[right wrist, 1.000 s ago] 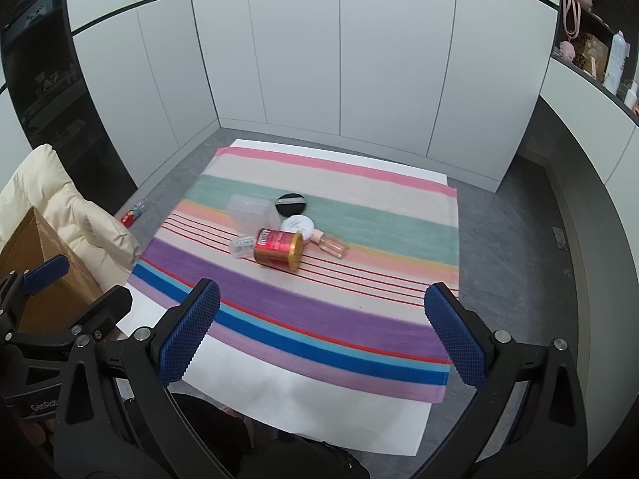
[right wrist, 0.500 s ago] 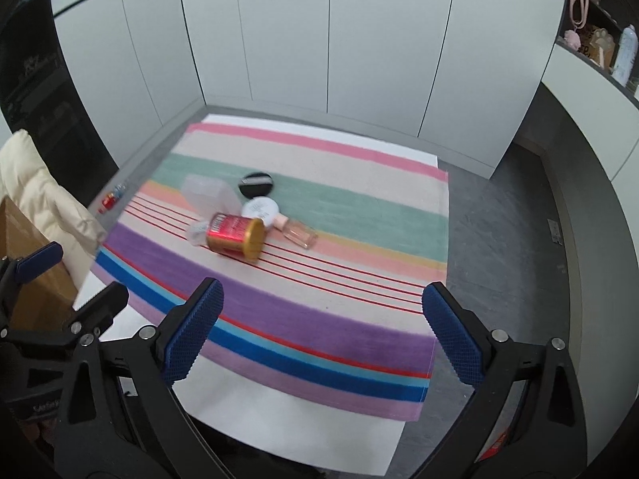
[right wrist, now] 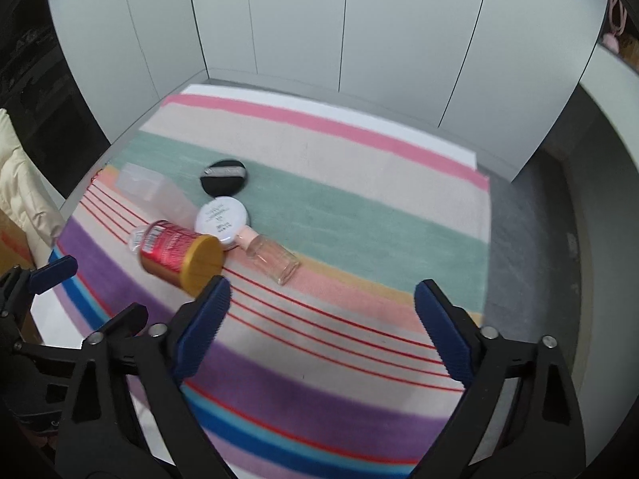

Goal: Organize objects
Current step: 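Grasp the red can with the left tool while the right tool grasps the pink-capped glass bottle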

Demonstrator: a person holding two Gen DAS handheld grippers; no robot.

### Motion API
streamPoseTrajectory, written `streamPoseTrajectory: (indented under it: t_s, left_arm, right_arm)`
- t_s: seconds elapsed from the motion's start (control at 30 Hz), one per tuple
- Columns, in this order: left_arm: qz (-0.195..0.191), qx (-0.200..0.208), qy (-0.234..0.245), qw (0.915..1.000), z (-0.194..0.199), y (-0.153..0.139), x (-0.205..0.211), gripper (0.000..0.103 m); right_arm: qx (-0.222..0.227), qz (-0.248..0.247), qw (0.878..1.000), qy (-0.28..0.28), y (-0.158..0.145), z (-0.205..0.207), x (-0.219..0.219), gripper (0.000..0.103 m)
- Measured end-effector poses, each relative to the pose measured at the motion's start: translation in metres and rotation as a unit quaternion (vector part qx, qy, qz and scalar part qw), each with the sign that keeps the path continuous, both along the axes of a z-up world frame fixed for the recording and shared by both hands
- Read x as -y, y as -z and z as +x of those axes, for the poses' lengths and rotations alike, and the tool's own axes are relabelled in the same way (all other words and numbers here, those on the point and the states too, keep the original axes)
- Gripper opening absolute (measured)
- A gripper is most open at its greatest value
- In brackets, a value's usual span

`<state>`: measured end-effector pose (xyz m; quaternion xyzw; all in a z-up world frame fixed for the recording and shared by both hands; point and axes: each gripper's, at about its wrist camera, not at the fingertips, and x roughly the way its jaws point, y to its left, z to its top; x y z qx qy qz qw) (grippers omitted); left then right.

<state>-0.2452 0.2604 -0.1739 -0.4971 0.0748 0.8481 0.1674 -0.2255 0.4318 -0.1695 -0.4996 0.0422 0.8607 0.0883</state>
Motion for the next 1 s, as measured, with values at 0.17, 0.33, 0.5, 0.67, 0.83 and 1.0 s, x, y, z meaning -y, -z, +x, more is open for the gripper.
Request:
streamPoseTrajectory:
  t_s: [0.17, 0.33, 0.5, 0.67, 0.83, 1.0]
  left_arm:
    - [0.011, 0.014, 0.005, 0.9998, -0.014, 0.018, -0.010, 0.096]
    - [0.010, 0.015, 0.013, 0.9997, -0.022, 0.032, -0.021, 0.091]
    - [0.006, 0.011, 0.018, 0.9998, -0.030, 0.041, -0.026, 0.078]
    - [0.018, 0.008, 0.026, 0.9995, -0.036, 0.045, -0.023, 0.063]
    - [0.013, 0.004, 0.019, 0.9997, -0.036, 0.046, -0.019, 0.063]
    - [0.004, 0.004, 0.023, 0.9997, -0.035, 0.046, -0.017, 0.063]
  right_arm:
    - [0.009, -0.006, 1.000, -0.013, 0.025, -0.015, -0.002, 0.093]
    - [0.015, -0.009, 1.000, -0.022, 0.040, -0.025, -0.004, 0.093]
    - [0.020, -0.013, 0.999, -0.026, 0.050, -0.037, -0.004, 0.092]
    - [0.028, -0.026, 0.999, -0.032, 0.060, -0.048, 0.003, 0.089]
    - [0.037, -0.031, 0.998, -0.041, 0.070, -0.059, 0.011, 0.077]
    - [0.045, -0.029, 0.997, -0.053, 0.075, -0.062, 0.021, 0.052]
